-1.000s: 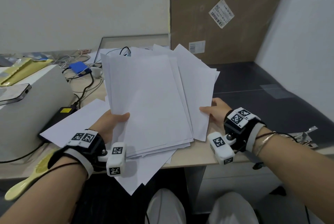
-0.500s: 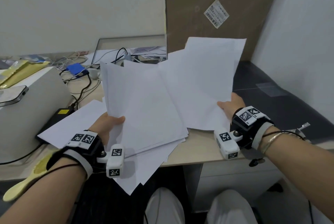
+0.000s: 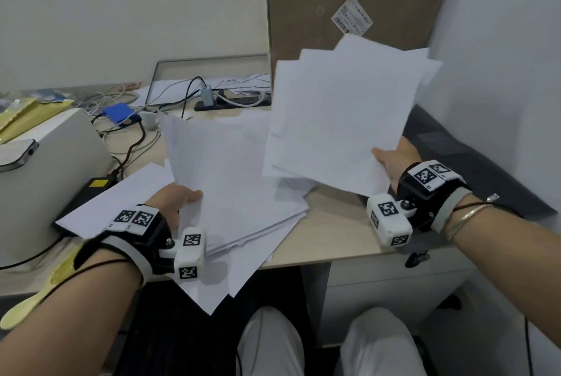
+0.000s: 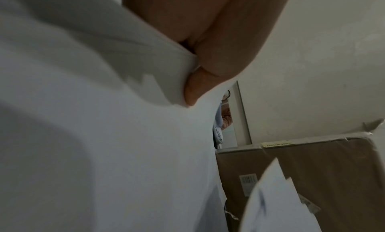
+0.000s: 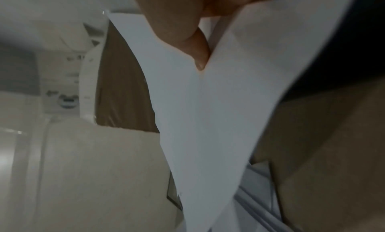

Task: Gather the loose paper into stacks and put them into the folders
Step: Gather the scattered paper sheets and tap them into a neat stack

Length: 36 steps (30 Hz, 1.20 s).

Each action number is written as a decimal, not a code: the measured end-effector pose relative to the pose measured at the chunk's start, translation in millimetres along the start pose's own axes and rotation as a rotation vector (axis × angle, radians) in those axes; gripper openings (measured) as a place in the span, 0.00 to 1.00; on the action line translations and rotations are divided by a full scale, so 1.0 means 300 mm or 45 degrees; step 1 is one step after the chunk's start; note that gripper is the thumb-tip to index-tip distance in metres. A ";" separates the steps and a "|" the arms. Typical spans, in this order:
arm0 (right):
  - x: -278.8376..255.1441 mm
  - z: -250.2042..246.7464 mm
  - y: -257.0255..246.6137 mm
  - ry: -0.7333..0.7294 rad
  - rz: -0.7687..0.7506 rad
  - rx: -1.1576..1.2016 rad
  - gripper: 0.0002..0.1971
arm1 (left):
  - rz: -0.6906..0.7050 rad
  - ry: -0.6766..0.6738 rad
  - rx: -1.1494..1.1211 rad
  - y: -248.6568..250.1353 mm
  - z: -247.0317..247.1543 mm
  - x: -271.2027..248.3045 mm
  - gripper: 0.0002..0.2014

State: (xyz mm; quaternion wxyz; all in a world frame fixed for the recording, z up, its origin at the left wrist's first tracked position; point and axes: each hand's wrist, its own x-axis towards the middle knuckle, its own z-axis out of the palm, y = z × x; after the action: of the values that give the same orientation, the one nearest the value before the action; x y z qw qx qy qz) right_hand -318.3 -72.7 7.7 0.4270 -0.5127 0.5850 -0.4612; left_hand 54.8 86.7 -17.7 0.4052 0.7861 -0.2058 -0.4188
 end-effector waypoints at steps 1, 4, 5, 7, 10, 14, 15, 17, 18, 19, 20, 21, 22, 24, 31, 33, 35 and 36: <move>0.001 0.019 0.007 -0.065 -0.013 -0.025 0.21 | -0.008 -0.055 -0.015 0.000 0.006 -0.011 0.20; -0.023 0.085 0.014 -0.299 -0.041 -0.192 0.21 | 0.041 -0.217 -0.072 0.011 0.039 -0.045 0.19; -0.034 0.106 0.016 -0.369 -0.050 -0.274 0.21 | 0.055 -0.243 -0.110 0.013 0.053 -0.045 0.19; -0.059 0.147 0.020 -0.476 -0.062 -0.426 0.23 | 0.051 -0.287 -0.137 0.019 0.082 -0.045 0.23; -0.098 0.212 0.018 -0.627 -0.085 -0.650 0.26 | 0.067 -0.318 -0.151 0.033 0.127 -0.063 0.22; -0.119 0.277 0.028 -0.770 -0.100 -0.796 0.25 | 0.084 -0.424 0.020 0.035 0.113 -0.024 0.29; -0.122 0.285 0.031 -0.775 -0.095 -0.784 0.25 | 0.070 -0.455 0.070 0.030 0.107 -0.001 0.32; -0.126 0.292 0.035 -0.756 -0.093 -0.735 0.26 | 0.140 -0.379 0.027 0.030 0.100 -0.001 0.21; -0.126 0.290 0.038 -0.737 -0.099 -0.716 0.27 | 0.173 -0.349 0.001 0.034 0.101 -0.029 0.17; -0.125 0.286 0.037 -0.708 -0.089 -0.700 0.28 | 0.206 -0.355 -0.032 0.037 0.108 -0.048 0.18; -0.121 0.280 0.038 -0.668 -0.093 -0.674 0.30 | 0.233 -0.370 -0.086 0.040 0.105 -0.072 0.20; -0.114 0.273 0.039 -0.621 -0.082 -0.641 0.33 | 0.282 -0.398 -0.145 0.036 0.108 -0.081 0.23; -0.104 0.265 0.038 -0.575 -0.078 -0.587 0.37 | 0.325 -0.412 -0.195 0.037 0.098 -0.088 0.25; -0.094 0.253 0.017 -0.528 0.013 -0.370 0.54 | 0.398 -0.429 -0.227 0.045 0.090 -0.109 0.22; -0.051 0.199 -0.191 -0.710 0.027 0.385 0.27 | 0.678 -0.426 -0.353 0.189 0.053 -0.136 0.11; -0.023 0.190 -0.261 -0.653 -0.101 0.428 0.21 | 0.775 -0.416 -0.355 0.260 0.043 -0.132 0.17; -0.010 0.191 -0.311 -0.631 -0.203 0.492 0.26 | 0.824 -0.426 -0.347 0.320 0.042 -0.128 0.21; -0.006 0.194 -0.325 -0.641 -0.224 0.512 0.33 | 0.820 -0.439 -0.356 0.341 0.043 -0.123 0.22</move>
State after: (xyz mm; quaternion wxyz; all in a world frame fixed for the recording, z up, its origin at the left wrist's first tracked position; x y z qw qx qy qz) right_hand -241.3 -81.6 90.9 0.6094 -0.5646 0.3119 -0.4612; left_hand 24.9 45.0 79.1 0.5786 0.5365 -0.4481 -0.4201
